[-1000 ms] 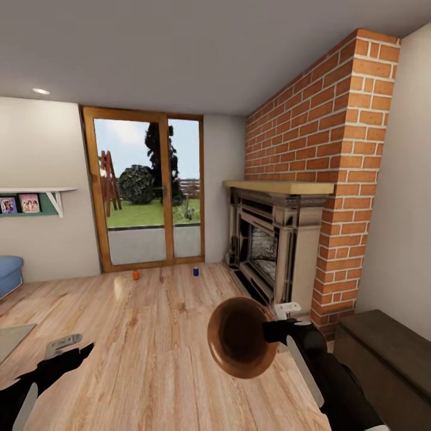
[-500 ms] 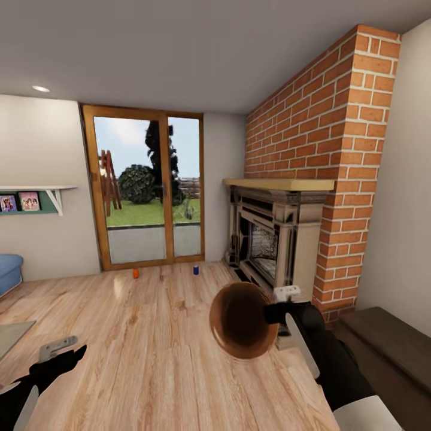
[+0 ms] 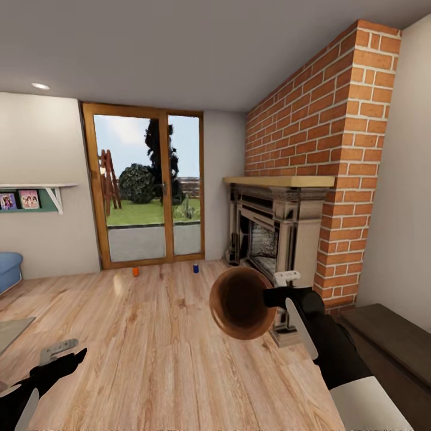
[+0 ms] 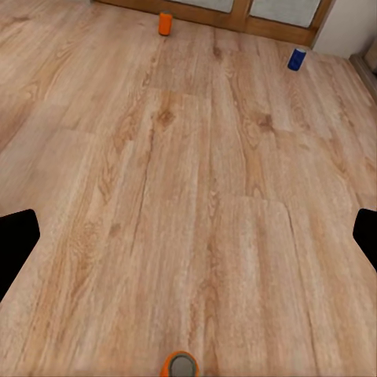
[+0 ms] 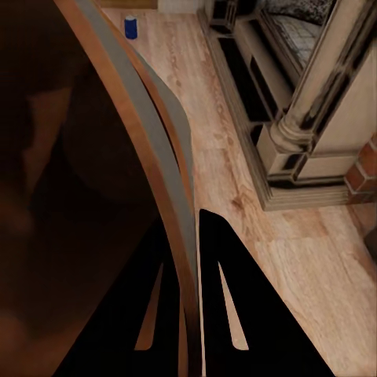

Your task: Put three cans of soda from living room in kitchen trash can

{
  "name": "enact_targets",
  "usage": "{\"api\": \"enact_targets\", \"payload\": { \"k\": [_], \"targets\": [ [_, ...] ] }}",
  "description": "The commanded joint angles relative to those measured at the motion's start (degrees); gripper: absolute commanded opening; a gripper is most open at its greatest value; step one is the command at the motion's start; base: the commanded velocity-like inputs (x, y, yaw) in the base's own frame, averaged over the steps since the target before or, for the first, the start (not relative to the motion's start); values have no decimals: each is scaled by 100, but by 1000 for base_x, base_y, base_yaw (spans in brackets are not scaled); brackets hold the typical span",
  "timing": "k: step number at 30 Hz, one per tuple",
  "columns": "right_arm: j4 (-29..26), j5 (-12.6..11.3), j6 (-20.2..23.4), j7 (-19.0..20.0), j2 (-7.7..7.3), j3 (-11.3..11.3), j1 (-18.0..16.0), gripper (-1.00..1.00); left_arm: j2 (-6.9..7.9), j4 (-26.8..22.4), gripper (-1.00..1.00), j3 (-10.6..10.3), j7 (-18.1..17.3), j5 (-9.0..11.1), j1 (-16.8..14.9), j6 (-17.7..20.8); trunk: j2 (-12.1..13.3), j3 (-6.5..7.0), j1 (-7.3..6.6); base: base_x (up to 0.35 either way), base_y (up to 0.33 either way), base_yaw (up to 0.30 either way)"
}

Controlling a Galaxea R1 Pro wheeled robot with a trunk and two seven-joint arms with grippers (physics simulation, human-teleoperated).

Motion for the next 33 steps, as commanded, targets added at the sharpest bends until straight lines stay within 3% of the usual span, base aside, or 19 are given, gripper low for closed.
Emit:
{"api": "enact_targets", "payload": {
  "k": [1,12,21,30,33],
  "targets": [
    [-6,-15,-11,23,0,-8,-9,-100,0,1,100,-2,0,0,-1,-1,-42,-17,22,0,0,0],
    [-33,-12,-651,34,-39,-42,-16,-100,-8,-1,100,-7,-5,6,-2,-1,-483,-215,264,0,0,0],
    [-86,-10,-752,99,-93,-49,-12,-100,-9,-45,100,-7,-3,17,0,11,-844,-376,462,0,0,0],
    [-106,2,-1073,458,-284,-69,-12,-100,-9,-20,100,-7,-5,19,0,0,-1205,-538,659,0,0,0],
    [-108,3,-1109,505,-311,-211,-16,-100,-10,-37,100,-7,-5,25,0,6,-1326,-592,725,0,0,0]
  ]
}}
